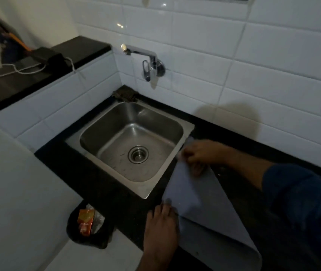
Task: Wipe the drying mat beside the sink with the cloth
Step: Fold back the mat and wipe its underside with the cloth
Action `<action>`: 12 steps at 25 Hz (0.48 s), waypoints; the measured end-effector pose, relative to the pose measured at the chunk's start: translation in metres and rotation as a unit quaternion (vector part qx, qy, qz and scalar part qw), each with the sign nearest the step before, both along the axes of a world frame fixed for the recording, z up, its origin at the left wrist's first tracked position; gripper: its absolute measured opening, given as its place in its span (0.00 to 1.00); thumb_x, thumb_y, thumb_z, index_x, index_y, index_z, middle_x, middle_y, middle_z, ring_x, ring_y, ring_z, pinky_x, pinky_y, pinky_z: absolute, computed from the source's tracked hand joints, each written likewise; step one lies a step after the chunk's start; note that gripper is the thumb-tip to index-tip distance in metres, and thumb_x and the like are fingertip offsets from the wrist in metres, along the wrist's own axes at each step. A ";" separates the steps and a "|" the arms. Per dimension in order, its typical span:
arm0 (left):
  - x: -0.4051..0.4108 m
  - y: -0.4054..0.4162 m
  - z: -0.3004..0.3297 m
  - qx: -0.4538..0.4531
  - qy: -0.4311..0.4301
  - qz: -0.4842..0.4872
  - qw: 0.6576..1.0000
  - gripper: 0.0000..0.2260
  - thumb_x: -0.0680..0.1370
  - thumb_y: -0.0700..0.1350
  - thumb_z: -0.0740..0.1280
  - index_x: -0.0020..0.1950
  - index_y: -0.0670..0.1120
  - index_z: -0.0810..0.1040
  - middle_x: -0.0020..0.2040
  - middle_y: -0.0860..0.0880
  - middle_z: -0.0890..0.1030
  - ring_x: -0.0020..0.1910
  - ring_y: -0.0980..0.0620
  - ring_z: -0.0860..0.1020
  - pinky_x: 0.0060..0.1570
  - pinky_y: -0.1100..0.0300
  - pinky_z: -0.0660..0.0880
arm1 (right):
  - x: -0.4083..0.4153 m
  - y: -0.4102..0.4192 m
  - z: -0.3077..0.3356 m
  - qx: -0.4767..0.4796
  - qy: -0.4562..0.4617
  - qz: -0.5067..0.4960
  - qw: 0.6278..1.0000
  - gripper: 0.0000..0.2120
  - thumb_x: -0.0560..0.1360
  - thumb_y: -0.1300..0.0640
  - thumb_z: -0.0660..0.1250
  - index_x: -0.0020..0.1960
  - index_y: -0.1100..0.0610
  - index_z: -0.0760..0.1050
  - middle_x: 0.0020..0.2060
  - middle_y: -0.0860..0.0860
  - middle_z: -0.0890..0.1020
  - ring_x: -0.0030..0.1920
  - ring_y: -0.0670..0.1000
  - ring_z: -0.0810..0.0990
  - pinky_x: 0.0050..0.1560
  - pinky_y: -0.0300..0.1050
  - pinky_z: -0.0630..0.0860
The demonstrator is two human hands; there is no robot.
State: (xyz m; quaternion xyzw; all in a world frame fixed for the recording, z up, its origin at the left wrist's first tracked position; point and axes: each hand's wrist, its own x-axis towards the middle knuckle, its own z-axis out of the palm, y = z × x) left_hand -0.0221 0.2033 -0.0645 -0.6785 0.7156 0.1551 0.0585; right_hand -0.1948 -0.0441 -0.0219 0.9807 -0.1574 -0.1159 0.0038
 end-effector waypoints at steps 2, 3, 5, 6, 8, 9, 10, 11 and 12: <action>0.002 -0.003 0.000 -0.005 0.017 -0.003 1.000 0.19 0.76 0.50 0.63 0.66 0.49 0.77 0.72 0.47 0.72 0.64 0.44 0.74 0.63 0.43 0.71 | -0.014 -0.019 0.019 -0.043 0.010 -0.141 0.989 0.16 0.80 0.47 0.61 0.67 0.38 0.70 0.67 0.48 0.73 0.62 0.53 0.71 0.56 0.51 0.70; 0.002 -0.005 0.001 0.013 0.015 -0.018 1.000 0.18 0.71 0.50 0.68 0.60 0.49 0.82 0.66 0.48 0.78 0.57 0.46 0.78 0.56 0.45 0.77 | -0.011 -0.013 0.025 -0.081 0.042 -0.155 0.984 0.15 0.79 0.47 0.61 0.65 0.38 0.71 0.66 0.48 0.72 0.62 0.56 0.70 0.53 0.58 0.70; 0.004 -0.008 -0.002 0.006 0.010 -0.032 0.999 0.16 0.68 0.50 0.69 0.54 0.50 0.85 0.62 0.49 0.81 0.50 0.47 0.81 0.48 0.47 0.79 | -0.001 0.034 0.022 -0.098 0.049 -0.043 0.993 0.12 0.77 0.47 0.65 0.60 0.40 0.74 0.60 0.48 0.75 0.61 0.59 0.72 0.54 0.67 0.71; 0.005 -0.009 -0.005 0.007 0.020 -0.028 0.999 0.17 0.69 0.50 0.65 0.54 0.49 0.85 0.63 0.49 0.81 0.51 0.47 0.81 0.49 0.47 0.79 | 0.005 0.066 0.017 -0.081 0.029 0.039 0.996 0.13 0.75 0.50 0.68 0.59 0.43 0.74 0.59 0.50 0.76 0.60 0.59 0.73 0.53 0.69 0.74; 0.001 -0.012 -0.002 -0.015 0.021 -0.025 0.999 0.20 0.74 0.48 0.59 0.61 0.48 0.82 0.65 0.47 0.79 0.55 0.45 0.79 0.54 0.45 0.75 | -0.005 0.096 -0.003 -0.038 0.097 0.189 0.977 0.21 0.71 0.57 0.74 0.62 0.48 0.75 0.61 0.54 0.75 0.62 0.58 0.72 0.53 0.64 0.77; 0.000 -0.014 -0.004 -0.032 -0.009 -0.028 0.999 0.20 0.77 0.48 0.57 0.66 0.47 0.78 0.68 0.47 0.76 0.61 0.44 0.76 0.60 0.45 0.70 | -0.014 0.089 -0.006 -0.067 0.113 0.205 0.970 0.21 0.71 0.58 0.75 0.63 0.50 0.76 0.61 0.55 0.76 0.63 0.58 0.72 0.57 0.60 0.76; -0.002 -0.016 -0.006 -0.050 -0.046 -0.040 0.997 0.20 0.79 0.48 0.55 0.68 0.47 0.75 0.70 0.46 0.73 0.65 0.45 0.72 0.64 0.47 0.65 | -0.029 0.074 -0.012 -0.080 0.075 0.172 0.979 0.18 0.71 0.59 0.74 0.60 0.50 0.78 0.59 0.54 0.78 0.61 0.58 0.75 0.58 0.59 0.74; -0.003 -0.019 -0.002 -0.050 -0.054 -0.037 0.997 0.19 0.80 0.50 0.54 0.67 0.48 0.75 0.69 0.47 0.73 0.67 0.46 0.71 0.66 0.49 0.63 | -0.041 0.067 -0.004 -0.088 0.028 0.086 0.992 0.14 0.71 0.58 0.74 0.56 0.49 0.81 0.56 0.53 0.80 0.59 0.58 0.78 0.56 0.60 0.75; -0.006 -0.021 0.003 -0.052 -0.053 -0.027 0.997 0.18 0.80 0.52 0.55 0.64 0.48 0.77 0.67 0.47 0.73 0.66 0.48 0.71 0.65 0.51 0.63 | -0.054 0.072 0.006 -0.047 0.031 -0.008 0.998 0.11 0.70 0.55 0.74 0.51 0.46 0.81 0.53 0.50 0.81 0.56 0.57 0.79 0.53 0.61 0.75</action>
